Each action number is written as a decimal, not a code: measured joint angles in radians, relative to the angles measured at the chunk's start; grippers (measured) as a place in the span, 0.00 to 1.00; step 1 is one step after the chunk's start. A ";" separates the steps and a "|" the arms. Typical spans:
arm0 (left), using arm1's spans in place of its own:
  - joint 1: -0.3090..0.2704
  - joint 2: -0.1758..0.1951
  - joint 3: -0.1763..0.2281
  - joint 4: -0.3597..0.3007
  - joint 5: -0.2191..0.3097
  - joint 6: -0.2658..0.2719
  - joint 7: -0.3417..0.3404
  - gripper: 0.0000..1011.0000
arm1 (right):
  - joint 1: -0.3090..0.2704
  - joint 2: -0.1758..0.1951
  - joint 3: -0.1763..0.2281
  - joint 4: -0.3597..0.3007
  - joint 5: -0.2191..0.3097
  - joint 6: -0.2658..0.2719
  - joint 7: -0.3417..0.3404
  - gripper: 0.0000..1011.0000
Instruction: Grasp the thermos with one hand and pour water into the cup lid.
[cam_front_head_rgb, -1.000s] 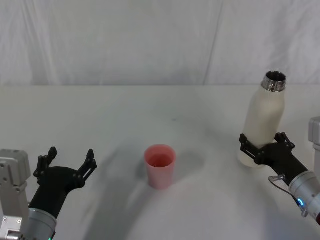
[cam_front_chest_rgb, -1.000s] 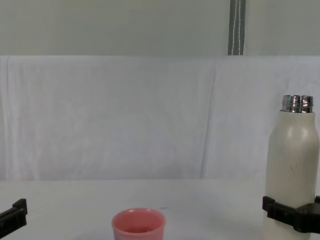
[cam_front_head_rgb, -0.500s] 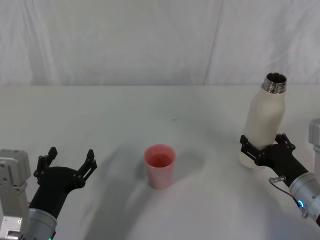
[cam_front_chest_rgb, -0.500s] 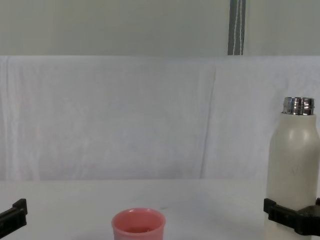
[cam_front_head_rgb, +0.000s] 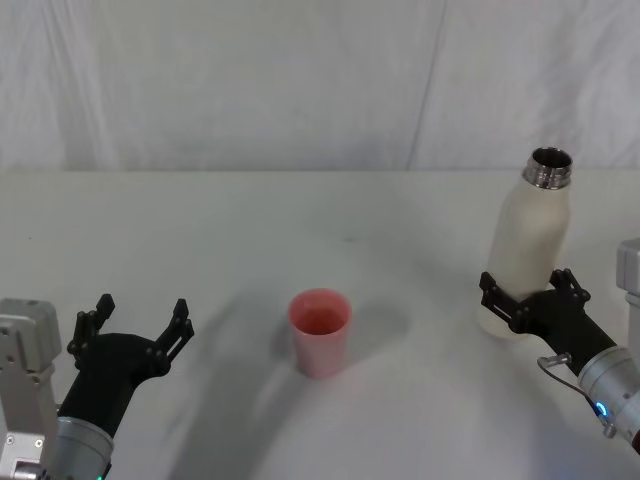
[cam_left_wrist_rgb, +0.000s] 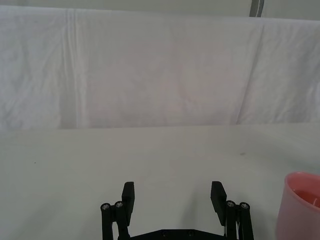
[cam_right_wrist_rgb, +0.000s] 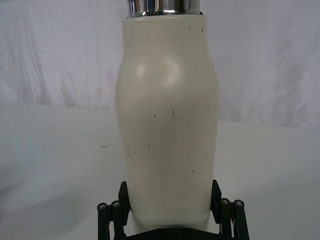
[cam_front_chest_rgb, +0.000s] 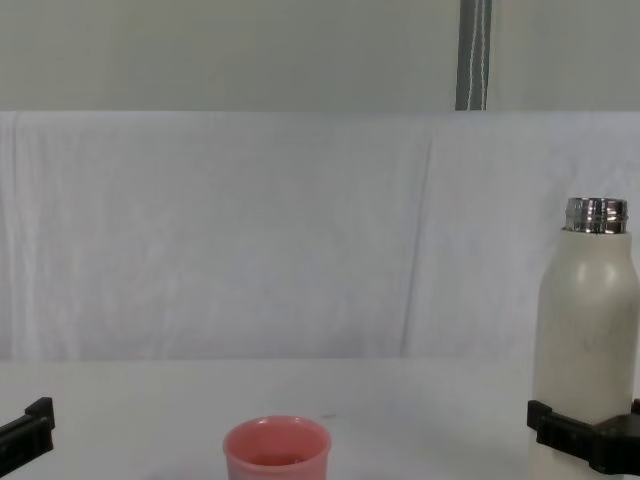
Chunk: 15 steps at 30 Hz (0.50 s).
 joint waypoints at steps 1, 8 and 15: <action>0.000 0.000 0.000 0.000 0.000 0.000 0.000 0.99 | 0.000 0.000 0.000 0.000 0.000 0.000 0.000 0.94; 0.000 0.000 0.000 0.000 0.000 0.000 0.000 0.99 | 0.000 0.000 0.000 0.003 0.000 0.002 0.004 0.94; 0.000 0.000 0.000 0.000 0.000 0.000 0.000 0.99 | 0.000 -0.001 0.001 0.003 0.001 0.004 0.004 0.94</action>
